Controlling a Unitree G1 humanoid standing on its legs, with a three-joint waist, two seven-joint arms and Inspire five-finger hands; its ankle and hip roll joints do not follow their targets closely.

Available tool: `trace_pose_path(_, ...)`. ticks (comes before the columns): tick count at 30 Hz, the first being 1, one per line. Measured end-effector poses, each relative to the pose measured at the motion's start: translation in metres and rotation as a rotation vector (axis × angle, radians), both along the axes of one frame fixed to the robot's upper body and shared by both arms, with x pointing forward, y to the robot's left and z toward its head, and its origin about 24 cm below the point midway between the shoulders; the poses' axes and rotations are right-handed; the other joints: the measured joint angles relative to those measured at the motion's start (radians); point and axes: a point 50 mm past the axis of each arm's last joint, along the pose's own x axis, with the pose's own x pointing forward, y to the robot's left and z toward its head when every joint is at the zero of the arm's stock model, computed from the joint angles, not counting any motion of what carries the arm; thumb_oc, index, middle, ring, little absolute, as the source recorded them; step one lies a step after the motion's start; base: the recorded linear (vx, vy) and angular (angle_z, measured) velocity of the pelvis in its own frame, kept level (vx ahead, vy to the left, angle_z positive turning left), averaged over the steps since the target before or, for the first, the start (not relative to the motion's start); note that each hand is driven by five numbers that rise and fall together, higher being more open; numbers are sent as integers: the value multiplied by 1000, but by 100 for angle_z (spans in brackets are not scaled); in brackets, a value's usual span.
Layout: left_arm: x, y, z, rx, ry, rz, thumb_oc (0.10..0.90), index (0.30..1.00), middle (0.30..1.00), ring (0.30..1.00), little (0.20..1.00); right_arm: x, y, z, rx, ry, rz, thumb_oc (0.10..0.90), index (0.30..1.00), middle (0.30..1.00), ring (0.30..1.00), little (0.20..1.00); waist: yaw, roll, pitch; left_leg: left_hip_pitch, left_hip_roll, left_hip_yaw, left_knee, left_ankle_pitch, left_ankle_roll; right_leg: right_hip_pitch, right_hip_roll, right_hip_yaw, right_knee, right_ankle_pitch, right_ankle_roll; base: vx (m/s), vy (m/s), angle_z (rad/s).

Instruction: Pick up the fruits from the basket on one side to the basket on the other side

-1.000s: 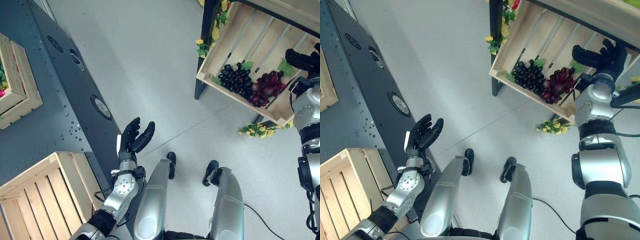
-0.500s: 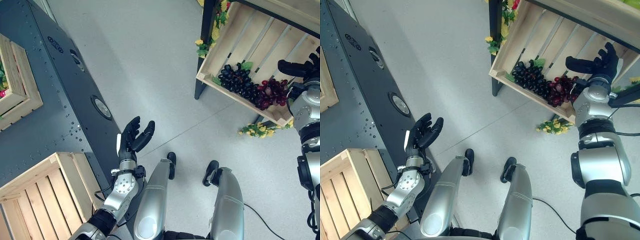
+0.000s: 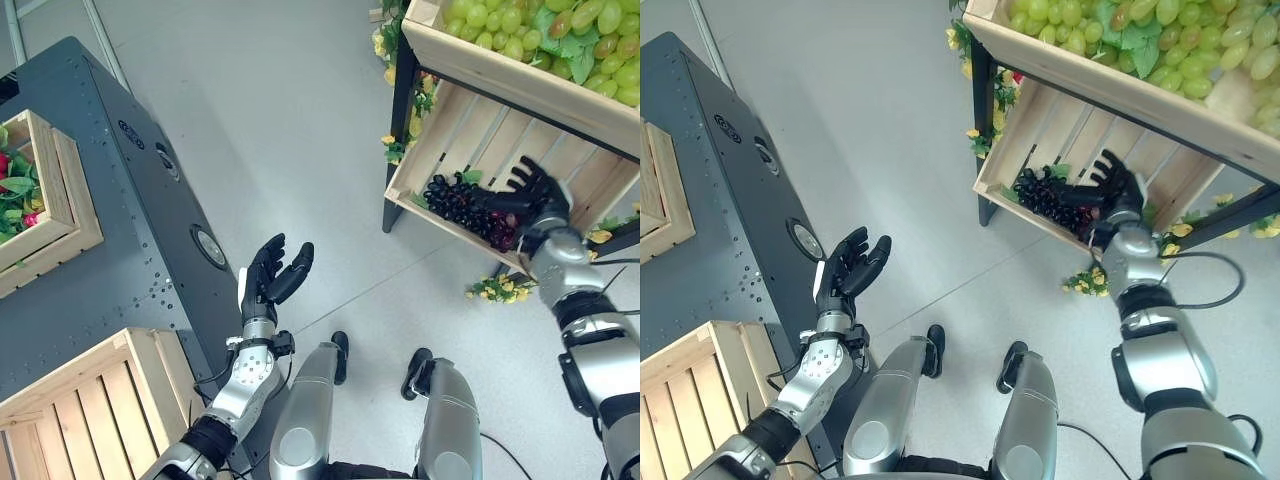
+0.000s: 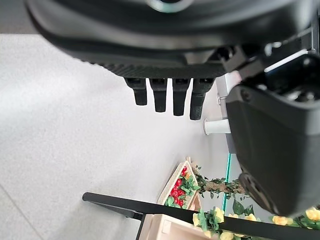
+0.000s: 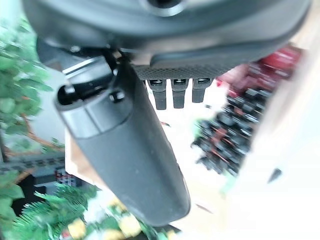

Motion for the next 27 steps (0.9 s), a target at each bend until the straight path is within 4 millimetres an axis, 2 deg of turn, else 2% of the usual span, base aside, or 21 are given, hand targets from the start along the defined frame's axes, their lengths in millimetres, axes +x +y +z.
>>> trace_pose_path(3, -1, 0, -8, 10, 40, -3, 800, 900, 900, 900, 900, -8, 18, -26, 35, 39, 60, 800, 900, 900, 900, 900, -13, -10, -2, 71, 2, 8, -40, 0, -1, 72, 3, -10, -39, -1, 4, 67, -31, 6)
trace_pose_path(6, -2, 3, -12, 24, 61, 2, 800, 900, 900, 900, 900, -13, 29, -39, 60, 58, 95, 800, 900, 900, 900, 900, -17, -25, -7, 113, 3, 18, -68, 0, -1, 109, 6, -9, -64, 0, 5, 74, -40, -4)
trace_pose_path(8, -3, 11, -25, 33, 124, 45, 800, 900, 900, 900, 900, -19, 43, -53, 93, 77, 126, 800, 900, 900, 900, 900, -23, -35, -11, 171, 12, 29, -111, 3, -5, 171, 21, -10, -122, 15, 28, 103, -37, -7)
trace_pose_path(10, -9, 22, -36, 44, 181, 87, 800, 900, 900, 900, 900, -25, 59, -66, 125, 98, 163, 800, 900, 900, 900, 900, -34, -64, -42, 191, 13, 33, -146, 7, -11, 188, 31, -10, -156, 21, 37, 93, -23, -7)
trace_pose_path(13, -13, 29, -45, 66, 229, 107, 800, 900, 900, 900, 900, -36, 73, -82, 147, 132, 203, 800, 900, 900, 900, 900, -36, -96, -68, 239, 16, 38, -199, 18, -22, 234, 43, -11, -208, 28, 46, 114, -9, -4)
trace_pose_path(15, -28, 31, -63, 79, 311, 101, 800, 900, 900, 900, 900, -56, 85, -111, 198, 204, 209, 800, 900, 900, 900, 900, -37, -107, -142, 286, 16, 45, -278, 33, -27, 284, 65, -12, -297, 55, 57, 117, 12, -8)
trace_pose_path(18, -48, 27, -86, 85, 408, 96, 800, 900, 900, 900, 900, -87, 91, -145, 226, 307, 214, 800, 900, 900, 900, 900, -39, -101, -226, 357, 7, 51, -380, 59, -25, 354, 81, -12, -408, 88, 72, 81, 13, -4)
trace_pose_path(21, -64, 24, -102, 102, 483, 86, 800, 900, 900, 900, 900, -115, 94, -169, 269, 372, 214, 800, 900, 900, 900, 900, -51, -97, -280, 403, -4, 49, -462, 81, -25, 398, 91, -11, -483, 105, 77, 119, 12, 7)
trace_pose_path(22, -76, 26, -111, 109, 531, 96, 800, 900, 900, 900, 900, -129, 99, -180, 292, 408, 210, 800, 900, 900, 900, 900, -57, -97, -307, 425, -7, 46, -500, 91, -26, 423, 97, -9, -524, 114, 82, 73, 8, 7)
trace_pose_path(27, -107, 35, -137, 134, 699, 82, 800, 900, 900, 900, 900, -172, 107, -209, 333, 535, 206, 800, 900, 900, 900, 900, -67, -91, -370, 469, -10, 44, -593, 119, -29, 464, 114, -11, -618, 142, 88, 65, 4, 2)
